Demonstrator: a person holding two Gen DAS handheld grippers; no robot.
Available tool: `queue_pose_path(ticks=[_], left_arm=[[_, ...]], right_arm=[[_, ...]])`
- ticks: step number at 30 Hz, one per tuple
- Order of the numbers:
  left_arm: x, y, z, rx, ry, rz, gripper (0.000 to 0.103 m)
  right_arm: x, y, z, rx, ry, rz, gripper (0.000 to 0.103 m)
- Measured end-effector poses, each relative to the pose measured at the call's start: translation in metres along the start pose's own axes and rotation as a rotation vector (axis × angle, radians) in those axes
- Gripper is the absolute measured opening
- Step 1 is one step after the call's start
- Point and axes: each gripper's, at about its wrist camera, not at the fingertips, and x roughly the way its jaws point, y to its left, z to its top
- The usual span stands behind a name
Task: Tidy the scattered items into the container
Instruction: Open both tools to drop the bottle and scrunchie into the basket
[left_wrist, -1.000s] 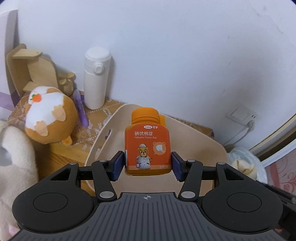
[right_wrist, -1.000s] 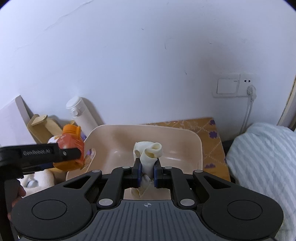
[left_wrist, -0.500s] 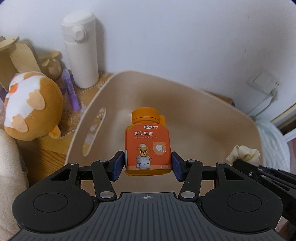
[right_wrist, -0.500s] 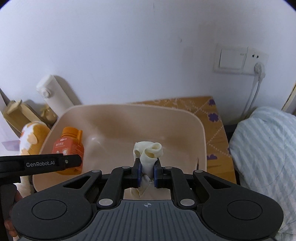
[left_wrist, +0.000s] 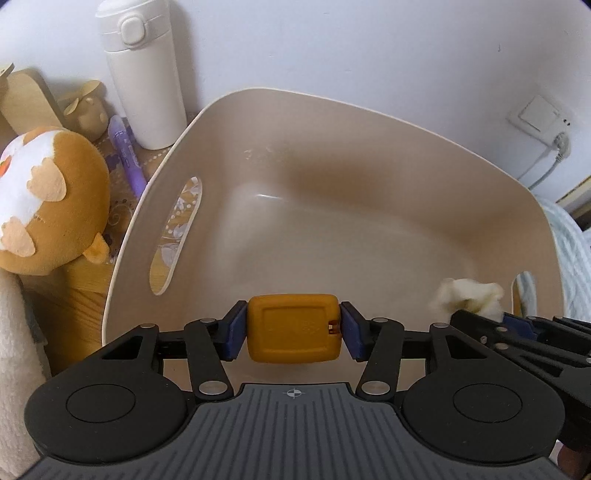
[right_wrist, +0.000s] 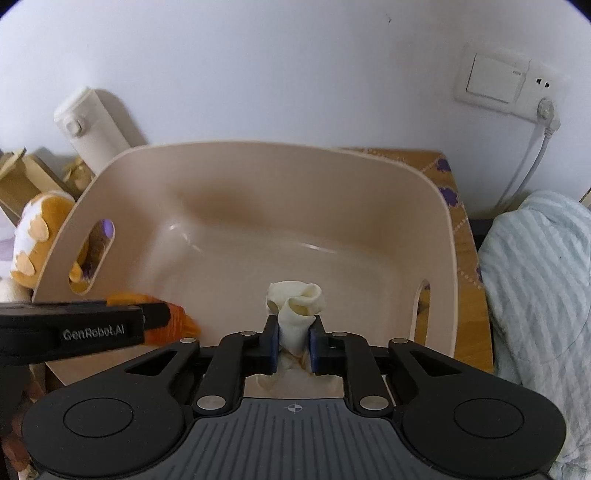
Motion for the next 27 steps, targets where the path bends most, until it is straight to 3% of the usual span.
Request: queue_pose_path(ticks=[5, 7, 11, 13, 19, 27], left_arm=[[-0.005, 0.006, -0.001, -0.007, -0.008, -0.028, 0.055], [-0.014, 0.006, 0.000, -0.003, -0.027, -0.042, 0.061], [-0.038, 0.001, 0.004, 0.031, -0.093, -0.056, 0.070], [-0.051, 0.001, 0.005, 0.042, -0.123, -0.063, 0.075], [-0.088, 0.009, 0.000, 0.040, -0.169, -0.081, 0.078], [-0.127, 0.030, -0.032, 0.058, -0.173, -0.063, 0.078]], right_arm=[[-0.012, 0.002, -0.004, -0.019, -0.032, -0.001, 0.051], [-0.020, 0.002, -0.004, -0.025, -0.061, -0.004, 0.065], [-0.039, 0.001, -0.003, -0.029, -0.097, -0.005, 0.075], [-0.048, 0.001, -0.004, -0.029, -0.111, -0.004, 0.076], [-0.078, 0.001, -0.011, -0.031, -0.151, 0.003, 0.077], [-0.124, -0.001, -0.035, -0.020, -0.199, 0.009, 0.079]])
